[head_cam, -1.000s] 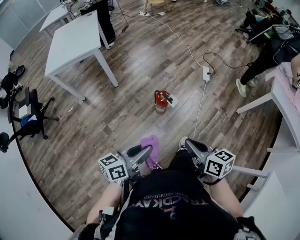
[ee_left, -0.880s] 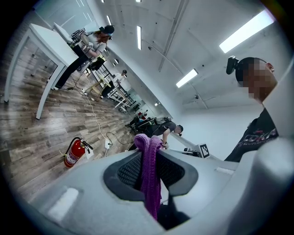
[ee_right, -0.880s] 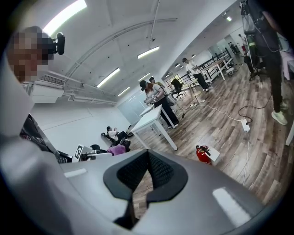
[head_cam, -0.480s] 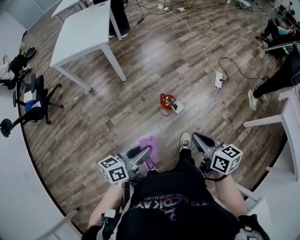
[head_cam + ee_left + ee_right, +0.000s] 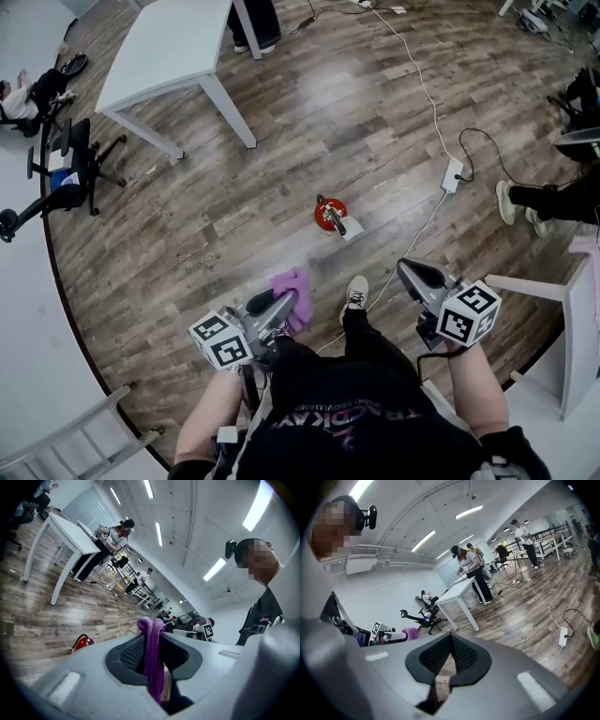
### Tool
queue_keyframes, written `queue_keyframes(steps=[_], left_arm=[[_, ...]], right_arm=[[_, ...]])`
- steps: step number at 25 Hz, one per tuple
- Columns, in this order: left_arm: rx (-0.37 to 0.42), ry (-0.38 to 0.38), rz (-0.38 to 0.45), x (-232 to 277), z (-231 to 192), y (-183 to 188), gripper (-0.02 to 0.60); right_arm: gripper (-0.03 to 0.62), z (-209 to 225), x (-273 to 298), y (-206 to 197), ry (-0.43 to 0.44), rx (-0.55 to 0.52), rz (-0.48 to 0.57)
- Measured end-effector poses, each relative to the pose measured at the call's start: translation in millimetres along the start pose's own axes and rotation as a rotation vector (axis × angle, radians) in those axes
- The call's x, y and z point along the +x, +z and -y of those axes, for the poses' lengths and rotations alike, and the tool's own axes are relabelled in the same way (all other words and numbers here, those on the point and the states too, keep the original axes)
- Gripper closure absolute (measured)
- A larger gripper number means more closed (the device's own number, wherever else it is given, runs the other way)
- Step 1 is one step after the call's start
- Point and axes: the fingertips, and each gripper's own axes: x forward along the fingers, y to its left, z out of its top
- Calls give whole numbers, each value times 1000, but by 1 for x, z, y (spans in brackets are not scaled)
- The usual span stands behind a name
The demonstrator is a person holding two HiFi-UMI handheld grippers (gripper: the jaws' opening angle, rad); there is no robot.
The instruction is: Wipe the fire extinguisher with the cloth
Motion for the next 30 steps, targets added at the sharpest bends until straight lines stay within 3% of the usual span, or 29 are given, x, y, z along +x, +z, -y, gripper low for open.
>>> queue_keyframes(steps=[5, 10, 18, 25, 30], left_arm=[[-1, 56, 11, 24, -35, 3, 506], [9, 50, -15, 45, -69, 15, 506], [60, -72, -76, 96, -142, 35, 506], [122, -174, -175, 155, -239, -2, 506], [136, -250, -177, 201, -296, -22, 506]], right_arm=[[589, 39, 22, 0, 53, -36, -76], [589, 63, 49, 1, 58, -68, -112], [589, 100, 97, -11, -7, -108, -108], [589, 150, 136, -47, -70, -197, -153], [589, 196, 171, -76, -115, -242, -169]])
